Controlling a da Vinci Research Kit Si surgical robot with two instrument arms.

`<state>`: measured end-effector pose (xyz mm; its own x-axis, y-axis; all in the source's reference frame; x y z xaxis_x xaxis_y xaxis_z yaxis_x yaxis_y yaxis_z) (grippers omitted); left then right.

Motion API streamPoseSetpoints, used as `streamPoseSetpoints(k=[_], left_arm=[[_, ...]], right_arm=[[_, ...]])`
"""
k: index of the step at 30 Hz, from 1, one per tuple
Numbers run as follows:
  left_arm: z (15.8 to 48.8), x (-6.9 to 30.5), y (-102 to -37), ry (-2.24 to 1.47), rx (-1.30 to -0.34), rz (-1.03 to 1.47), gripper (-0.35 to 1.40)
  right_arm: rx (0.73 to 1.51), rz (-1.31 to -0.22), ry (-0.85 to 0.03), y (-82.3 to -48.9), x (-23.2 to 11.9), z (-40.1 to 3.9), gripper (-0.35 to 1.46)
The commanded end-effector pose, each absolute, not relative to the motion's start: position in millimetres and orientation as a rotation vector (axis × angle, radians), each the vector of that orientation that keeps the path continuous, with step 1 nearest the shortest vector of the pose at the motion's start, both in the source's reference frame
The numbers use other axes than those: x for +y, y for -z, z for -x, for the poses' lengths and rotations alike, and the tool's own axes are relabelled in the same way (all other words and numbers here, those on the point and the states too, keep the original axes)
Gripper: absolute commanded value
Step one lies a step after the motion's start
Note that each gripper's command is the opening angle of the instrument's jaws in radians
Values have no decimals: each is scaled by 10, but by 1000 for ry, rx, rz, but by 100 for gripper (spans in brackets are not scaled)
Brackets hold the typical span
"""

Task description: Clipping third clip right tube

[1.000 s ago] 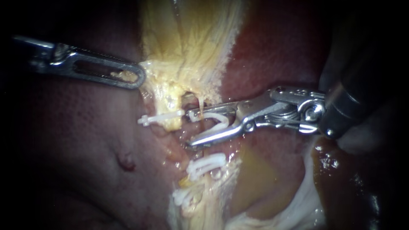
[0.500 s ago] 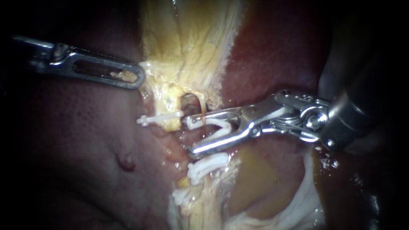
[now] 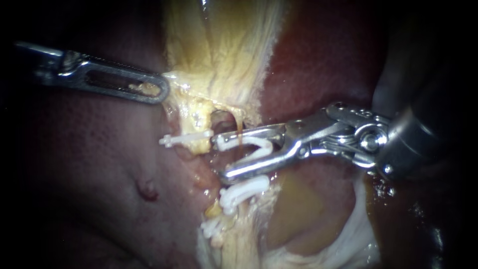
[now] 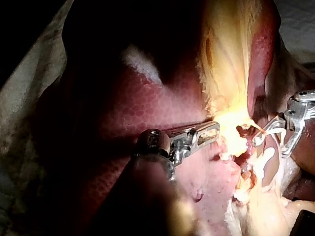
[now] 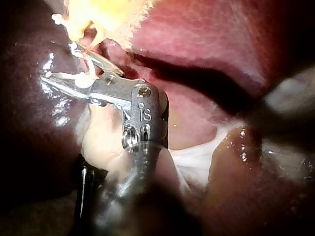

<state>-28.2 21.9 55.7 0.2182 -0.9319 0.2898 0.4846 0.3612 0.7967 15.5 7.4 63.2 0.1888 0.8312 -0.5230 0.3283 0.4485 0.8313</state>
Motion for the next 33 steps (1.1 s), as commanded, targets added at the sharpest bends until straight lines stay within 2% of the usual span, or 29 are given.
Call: streamPoseSetpoints(k=[1,3,7,14,19,22,25,33], left_arm=[[282,219,-557,1075,-863,-630,-35],[282,219,-557,1076,-863,-630,-35],[283,219,-557,1076,-863,-629,-35],[283,219,-558,1076,-863,-629,-35],[283,219,-558,1076,-863,-629,-35],[283,219,-558,1076,-863,-629,-35],[283,219,-558,1075,-863,-629,-35],[282,219,-558,1075,-863,-629,-35]], right_arm=[[1392,-1114,-487,-635,75,-153,38],[1389,-1112,-498,-639,76,-150,29],[1384,-1121,-506,-647,80,-138,-13],[1379,-1130,-514,-651,82,-136,-35],[1368,-1148,-530,-651,80,-134,-35],[1342,-1186,-567,-652,78,-132,-35],[1309,-1183,-564,-652,75,-133,-35],[1310,-1180,-567,-654,75,-132,-35]])
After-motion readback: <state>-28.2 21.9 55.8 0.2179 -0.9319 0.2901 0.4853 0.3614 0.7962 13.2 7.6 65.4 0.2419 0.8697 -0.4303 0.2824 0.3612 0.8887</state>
